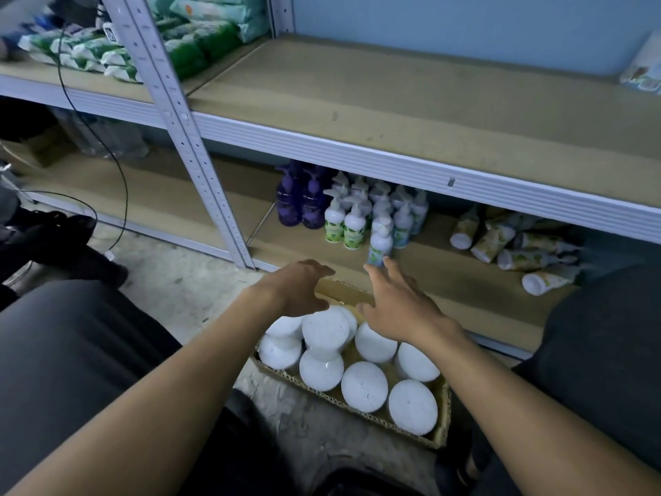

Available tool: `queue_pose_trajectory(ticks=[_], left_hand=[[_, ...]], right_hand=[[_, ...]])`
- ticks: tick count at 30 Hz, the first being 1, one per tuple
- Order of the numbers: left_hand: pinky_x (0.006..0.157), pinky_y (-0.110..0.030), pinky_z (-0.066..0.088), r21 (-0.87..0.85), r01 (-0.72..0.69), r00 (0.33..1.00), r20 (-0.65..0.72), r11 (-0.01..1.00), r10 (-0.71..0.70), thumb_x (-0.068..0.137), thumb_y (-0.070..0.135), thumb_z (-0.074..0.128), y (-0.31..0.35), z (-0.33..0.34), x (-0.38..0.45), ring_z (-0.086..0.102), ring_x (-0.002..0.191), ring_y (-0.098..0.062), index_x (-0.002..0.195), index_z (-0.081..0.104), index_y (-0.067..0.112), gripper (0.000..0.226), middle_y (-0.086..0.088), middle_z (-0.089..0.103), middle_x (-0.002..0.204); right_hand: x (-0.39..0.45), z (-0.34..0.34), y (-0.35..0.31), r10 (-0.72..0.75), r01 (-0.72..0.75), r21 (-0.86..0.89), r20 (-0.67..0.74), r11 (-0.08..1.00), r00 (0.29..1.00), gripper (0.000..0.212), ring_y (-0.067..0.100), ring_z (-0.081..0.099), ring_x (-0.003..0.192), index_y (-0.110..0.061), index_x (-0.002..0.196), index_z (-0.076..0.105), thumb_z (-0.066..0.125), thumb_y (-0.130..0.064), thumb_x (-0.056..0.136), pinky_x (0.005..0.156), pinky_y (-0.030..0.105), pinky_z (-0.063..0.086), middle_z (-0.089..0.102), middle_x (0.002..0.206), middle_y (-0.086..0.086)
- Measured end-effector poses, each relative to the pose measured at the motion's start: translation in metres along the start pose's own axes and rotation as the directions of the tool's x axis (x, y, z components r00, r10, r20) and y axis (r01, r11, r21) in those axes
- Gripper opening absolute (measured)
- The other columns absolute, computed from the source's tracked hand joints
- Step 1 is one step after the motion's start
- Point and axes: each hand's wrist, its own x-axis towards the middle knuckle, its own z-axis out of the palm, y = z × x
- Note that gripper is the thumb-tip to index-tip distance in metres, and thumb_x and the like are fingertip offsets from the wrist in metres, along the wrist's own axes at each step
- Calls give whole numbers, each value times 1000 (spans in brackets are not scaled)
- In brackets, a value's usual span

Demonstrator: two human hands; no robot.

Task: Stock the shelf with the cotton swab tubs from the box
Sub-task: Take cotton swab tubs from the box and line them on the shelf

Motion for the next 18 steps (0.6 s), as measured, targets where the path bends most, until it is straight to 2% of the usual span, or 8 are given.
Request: queue_pose_trajectory(ticks=[6, 9, 14, 18], left_hand=[[109, -38, 40, -20, 93, 995, 31, 996, -92, 84, 34, 72, -28, 14, -1, 44, 135, -22, 150, 38, 28, 75, 0, 42, 150], [106, -42, 43, -39, 132, 991, 43, 991, -130, 77, 33, 76, -42, 22, -2, 45, 132, -24, 147, 40, 33, 79, -1, 43, 147], [109, -47, 40, -8, 213, 975, 71, 977, -212, 75, 29, 79, -59, 39, -3, 37, 140, -30, 156, 17, 32, 102, -2, 25, 160], [107, -47, 43, -12, 244, 964, 113, 970, -241, 72, 25, 84, -68, 52, -1, 43, 135, -32, 155, 20, 28, 105, -6, 31, 155]], right_hand=[[21, 17, -20, -36, 37, -16, 54, 999, 998, 75, 39, 24, 143, -22, 157, 15, 55, -43, 97, 109, 51, 37, 0, 164, 7], [31, 25, -25, -66, 69, -43, 73, 997, 995, 75, 37, 36, 136, -25, 155, 20, 60, -42, 94, 102, 51, 43, 19, 156, 10], [41, 47, -21, -66, 78, -76, 140, 994, 988, 84, 35, 42, 130, -27, 152, 27, 73, -42, 84, 97, 46, 47, 30, 149, 7], [47, 72, -19, -77, 84, -35, 181, 996, 981, 101, 35, 39, 133, -27, 154, 23, 82, -47, 74, 96, 46, 48, 27, 151, 4]])
